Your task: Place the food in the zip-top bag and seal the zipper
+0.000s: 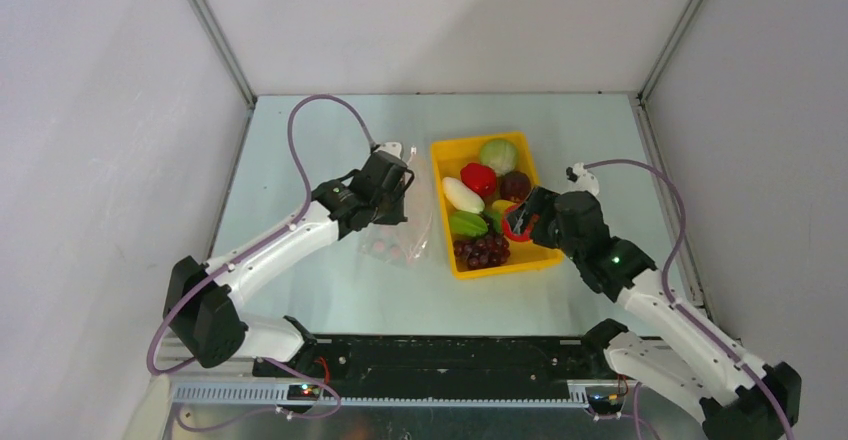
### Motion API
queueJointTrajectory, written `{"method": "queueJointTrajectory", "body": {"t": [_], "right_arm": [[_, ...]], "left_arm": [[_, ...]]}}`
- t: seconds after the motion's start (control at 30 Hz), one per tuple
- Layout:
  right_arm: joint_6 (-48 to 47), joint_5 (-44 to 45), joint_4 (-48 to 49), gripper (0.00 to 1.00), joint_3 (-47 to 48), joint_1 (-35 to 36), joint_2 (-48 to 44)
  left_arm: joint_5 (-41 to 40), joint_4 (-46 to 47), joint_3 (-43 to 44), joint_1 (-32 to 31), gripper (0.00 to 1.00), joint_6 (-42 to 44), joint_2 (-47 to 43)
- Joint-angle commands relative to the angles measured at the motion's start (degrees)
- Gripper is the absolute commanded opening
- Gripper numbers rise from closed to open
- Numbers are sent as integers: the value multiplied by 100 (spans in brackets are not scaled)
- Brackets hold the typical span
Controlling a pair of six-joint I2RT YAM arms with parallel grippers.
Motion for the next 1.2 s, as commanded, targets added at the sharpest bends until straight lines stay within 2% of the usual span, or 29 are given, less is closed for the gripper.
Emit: {"method": "queueJointTrajectory", "body": {"t": [0.0,0.13,0.4,0.67,0.83,1.17], "right_arm": [[-346,-1415,1069,43,46,61,-403],[-285,-2180,2287,43,100,328,-322],[-457,-1889,3339,42,906,1158,852],[-360,-1165,3852,43,1189,1532,1178],[-304,-935,3733,43,1191,1577,1435],[-388,131,3042,44,1189,1771,1847]], "left_arm": [[154,141,329,-94,0,-40,16],[188,107,390,-154,0,-14,107],[388,92,479,-287,0,-9,230],[421,75,479,-327,0,-64,186],[450,98,457,-334,0,-109,95],[814,235,378,-342,0,-197,-81]]}}
